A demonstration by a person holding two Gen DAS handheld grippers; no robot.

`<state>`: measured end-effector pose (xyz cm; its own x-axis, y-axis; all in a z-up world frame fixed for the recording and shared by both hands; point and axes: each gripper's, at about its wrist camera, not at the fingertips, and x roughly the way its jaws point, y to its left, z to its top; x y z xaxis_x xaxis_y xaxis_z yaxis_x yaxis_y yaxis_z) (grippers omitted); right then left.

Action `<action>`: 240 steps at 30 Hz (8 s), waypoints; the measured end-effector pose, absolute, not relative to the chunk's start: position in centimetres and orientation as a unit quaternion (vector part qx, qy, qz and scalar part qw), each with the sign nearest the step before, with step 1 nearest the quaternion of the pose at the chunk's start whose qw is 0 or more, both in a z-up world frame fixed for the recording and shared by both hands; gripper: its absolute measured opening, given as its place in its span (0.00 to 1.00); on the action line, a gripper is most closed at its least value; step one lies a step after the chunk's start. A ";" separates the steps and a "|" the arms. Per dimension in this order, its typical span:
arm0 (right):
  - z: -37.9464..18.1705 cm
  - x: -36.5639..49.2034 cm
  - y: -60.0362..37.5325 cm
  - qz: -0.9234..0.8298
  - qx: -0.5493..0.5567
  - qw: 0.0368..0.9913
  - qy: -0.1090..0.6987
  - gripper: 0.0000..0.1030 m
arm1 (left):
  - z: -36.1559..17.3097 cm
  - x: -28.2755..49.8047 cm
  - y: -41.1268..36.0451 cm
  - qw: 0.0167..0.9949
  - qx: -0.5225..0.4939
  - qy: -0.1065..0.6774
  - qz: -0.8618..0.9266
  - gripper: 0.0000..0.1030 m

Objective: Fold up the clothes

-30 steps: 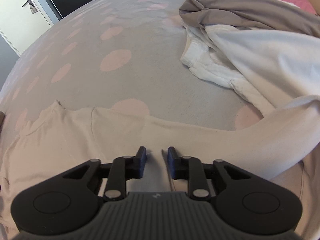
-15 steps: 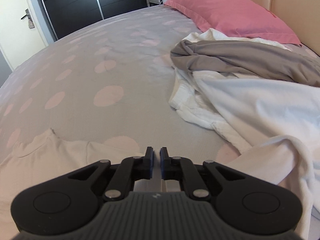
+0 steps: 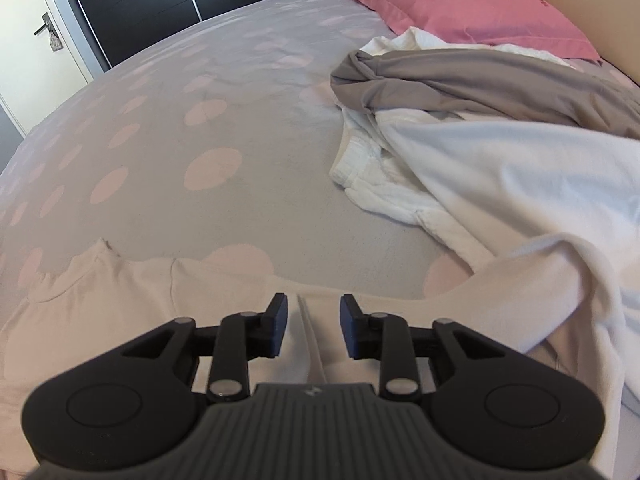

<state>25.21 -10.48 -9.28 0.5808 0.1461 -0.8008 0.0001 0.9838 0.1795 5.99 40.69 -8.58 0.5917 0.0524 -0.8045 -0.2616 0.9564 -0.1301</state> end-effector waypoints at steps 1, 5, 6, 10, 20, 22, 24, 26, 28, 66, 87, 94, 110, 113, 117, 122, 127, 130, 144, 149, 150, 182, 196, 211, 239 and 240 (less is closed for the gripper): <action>-9.2 25.0 -10.5 0.042 0.076 0.885 0.457 0.31 | -8.6 5.4 40.4 0.884 -0.111 0.446 0.084 0.35; -8.3 23.9 -10.6 0.048 0.060 0.889 0.452 0.31 | -9.0 3.4 38.9 0.882 -0.077 0.460 0.064 0.35; -7.9 23.6 -10.8 0.047 0.057 0.892 0.447 0.31 | -9.3 3.2 38.5 0.882 -0.067 0.461 0.062 0.35; -6.0 22.6 -12.7 0.032 0.056 0.902 0.428 0.31 | -10.1 2.9 37.4 0.879 -0.049 0.464 0.097 0.43; -1.8 18.4 -22.2 -0.039 0.078 0.918 0.388 0.32 | -7.0 1.8 36.5 0.881 -0.040 0.453 0.129 0.43; -2.0 17.4 -24.1 -0.049 0.089 0.914 0.394 0.32 | -6.6 1.7 35.9 0.882 -0.034 0.452 0.129 0.43; -2.6 16.7 -25.6 -0.053 0.094 0.907 0.407 0.32 | -6.4 1.5 35.2 0.882 -0.029 0.452 0.128 0.44; -3.9 16.3 -26.2 -0.050 0.084 0.900 0.426 0.32 | -6.2 1.2 34.4 0.883 -0.025 0.451 0.127 0.45; -5.6 16.3 -25.8 -0.037 0.068 0.891 0.448 0.32 | -6.1 0.9 33.6 0.882 -0.023 0.454 0.126 0.46; -1.1 18.2 0.5 0.239 -0.004 0.863 0.445 0.24 | -2.3 0.0 38.6 0.884 -0.012 0.456 0.102 0.47; -7.4 17.9 -5.4 0.182 -0.058 0.834 0.518 0.29 | -3.5 1.4 37.2 0.879 -0.003 0.467 0.098 0.47; -9.0 17.9 -6.7 0.161 -0.066 0.831 0.529 0.35 | -3.8 1.9 36.3 0.878 0.006 0.470 0.091 0.47; -5.3 17.1 -4.9 0.157 0.006 0.846 0.510 0.10 | -2.6 1.8 36.9 0.884 -0.005 0.458 0.096 0.47; -3.5 15.6 -1.7 0.211 -0.028 0.848 0.485 0.10 | -2.6 1.7 36.7 0.885 -0.002 0.457 0.092 0.47; -2.3 12.9 2.9 0.294 -0.075 0.837 0.456 0.10 | -2.6 1.5 36.4 0.885 0.001 0.458 0.088 0.47; -3.2 10.0 7.7 0.367 -0.108 0.802 0.459 0.11 | -2.6 1.7 36.1 0.885 0.002 0.459 0.083 0.47; -4.4 8.8 10.0 0.381 -0.132 0.783 0.473 0.17 | -2.7 1.9 35.6 0.885 0.004 0.460 0.076 0.47; -4.5 8.8 10.0 0.377 -0.133 0.782 0.478 0.21 | -2.9 2.2 34.8 0.884 0.011 0.462 0.067 0.47; -2.5 15.3 1.1 0.245 -0.042 0.839 0.484 0.32 | -5.0 4.7 26.5 0.890 0.038 0.452 -0.033 0.47; -3.0 17.0 -3.5 0.196 -0.001 0.846 0.496 0.31 | -7.1 8.2 26.2 0.889 -0.002 0.458 -0.027 0.47; -3.3 17.2 -4.3 0.188 0.006 0.846 0.499 0.32 | -7.5 8.8 26.0 0.888 -0.003 0.460 -0.030 0.47; -8.9 20.4 -9.9 0.113 -0.004 0.843 0.525 0.51 | 11.0 16.2 24.7 0.951 -0.066 0.292 -0.079 0.05; -9.4 21.5 -11.2 0.072 0.115 0.855 0.501 0.54 | 15.6 15.4 24.5 0.963 -0.052 0.252 -0.078 0.05; -10.0 20.8 -8.8 0.111 0.041 0.861 0.495 0.45 | 12.7 12.6 32.0 0.951 -0.050 0.305 0.028 0.05; -7.1 19.5 -7.5 0.178 -0.034 0.817 0.548 0.41 | -7.6 4.1 44.1 0.863 -0.190 0.454 0.114 0.06; -6.4 19.5 -8.0 0.182 -0.020 0.820 0.542 0.42 | -7.6 4.1 44.0 0.863 -0.191 0.453 0.113 0.06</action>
<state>19.52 -7.99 -6.35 0.3470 0.2772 -0.8960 -0.3212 0.9327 0.1642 4.09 44.02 -7.62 0.5633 0.0227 -0.8260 -0.3687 0.9015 -0.2266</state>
